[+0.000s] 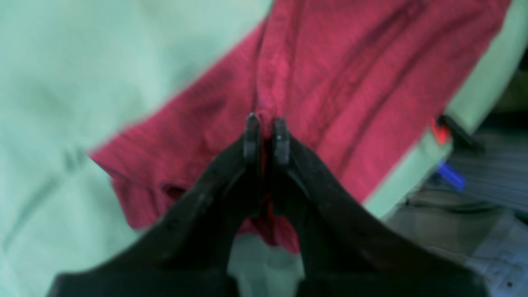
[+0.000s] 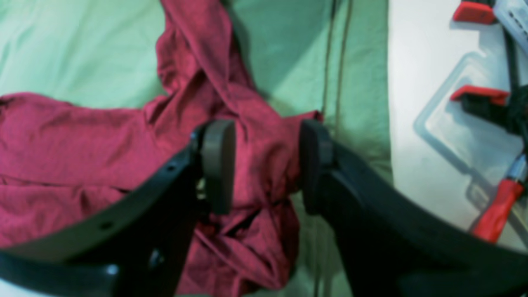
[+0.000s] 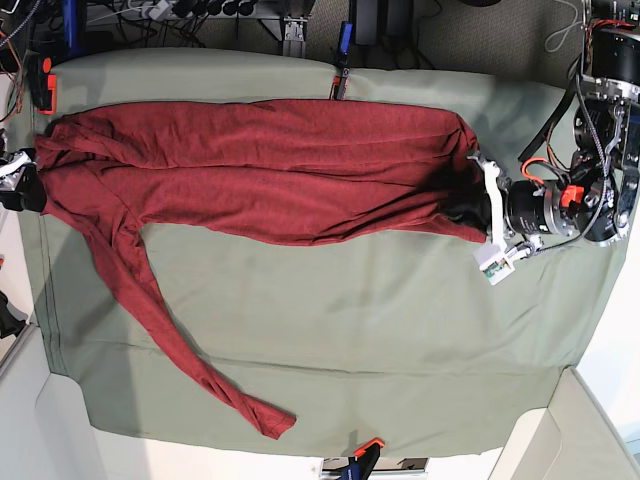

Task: Fold the T-shirt properly
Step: 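Lift the trailing sleeve with the right gripper and lay it over the shirt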

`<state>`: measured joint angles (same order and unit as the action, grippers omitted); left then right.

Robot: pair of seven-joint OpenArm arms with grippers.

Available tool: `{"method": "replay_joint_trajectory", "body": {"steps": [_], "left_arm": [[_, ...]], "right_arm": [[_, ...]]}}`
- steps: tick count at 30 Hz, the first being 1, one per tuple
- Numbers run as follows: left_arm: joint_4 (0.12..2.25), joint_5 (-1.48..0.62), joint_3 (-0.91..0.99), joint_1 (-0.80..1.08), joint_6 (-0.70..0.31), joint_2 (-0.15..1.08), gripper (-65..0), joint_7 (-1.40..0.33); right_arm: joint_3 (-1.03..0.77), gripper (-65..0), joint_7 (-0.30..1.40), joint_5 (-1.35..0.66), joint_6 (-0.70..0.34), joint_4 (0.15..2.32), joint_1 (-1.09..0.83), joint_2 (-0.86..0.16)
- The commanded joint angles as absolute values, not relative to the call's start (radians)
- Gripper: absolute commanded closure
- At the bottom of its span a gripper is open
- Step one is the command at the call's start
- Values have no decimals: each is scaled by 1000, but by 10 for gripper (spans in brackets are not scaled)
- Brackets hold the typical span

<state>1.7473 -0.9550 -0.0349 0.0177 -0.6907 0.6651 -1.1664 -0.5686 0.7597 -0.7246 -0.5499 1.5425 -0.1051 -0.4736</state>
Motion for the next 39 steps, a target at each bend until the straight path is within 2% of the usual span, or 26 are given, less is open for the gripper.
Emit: {"method": "replay_joint_trajectory", "body": {"steps": [1,7,9,12,13,20,23,27,32,33,34,37,38,39], "left_arm": [[1765,-942,-25,20,-698,689,-4,-1148],[1764,-859,-25,70,-698,698,-19,-1106],[1764,-855,-25,70,-698,698,-89,-1107],[1764,-855,-25,87,-698,698,-258,-1105],[1763,-856,-25,94,-698,698,-291,-1103],[1763,-857,-25,98,-698,698,-299,-1070],[1763,-856,-25,97,-698,698,-299,-1069],[1763,-856,-25,97,-698,698,-299,-1069],[1763,-844,-25,97,-698,698,-299,-1053],[1763,-833,-25,97,-698,698,-299,-1042],[1763,-825,-25,97,-698,698,-299,-1031],[1763,-826,-25,97,-698,698,-299,-1024],[1763,-826,-24,97,-698,698,-299,-1024],[1763,-826,-22,97,-698,698,-299,-1024]], "right_arm": [[-579,-257,726,-736,-539,1557,-94,-496],[-579,-258,719,-717,-519,1557,-11,-490],[-578,-309,720,-706,-520,1557,45,-476],[-541,-407,719,-651,-520,1549,119,-450],[-514,-421,717,-627,-519,1538,143,-442],[-249,-422,607,-350,-443,1258,376,-348],[-171,-422,564,-318,-406,1096,449,-334],[-112,-422,564,-282,-406,962,506,-310],[-105,-419,538,-224,-388,946,502,-299],[-105,-393,538,-224,-388,947,504,-299],[-105,-335,538,-224,-388,952,504,-299],[-105,-89,550,-224,-389,993,501,-299],[-105,-30,568,-224,-389,1010,501,-299],[-105,0,585,-225,-393,1030,501,-299]]}}
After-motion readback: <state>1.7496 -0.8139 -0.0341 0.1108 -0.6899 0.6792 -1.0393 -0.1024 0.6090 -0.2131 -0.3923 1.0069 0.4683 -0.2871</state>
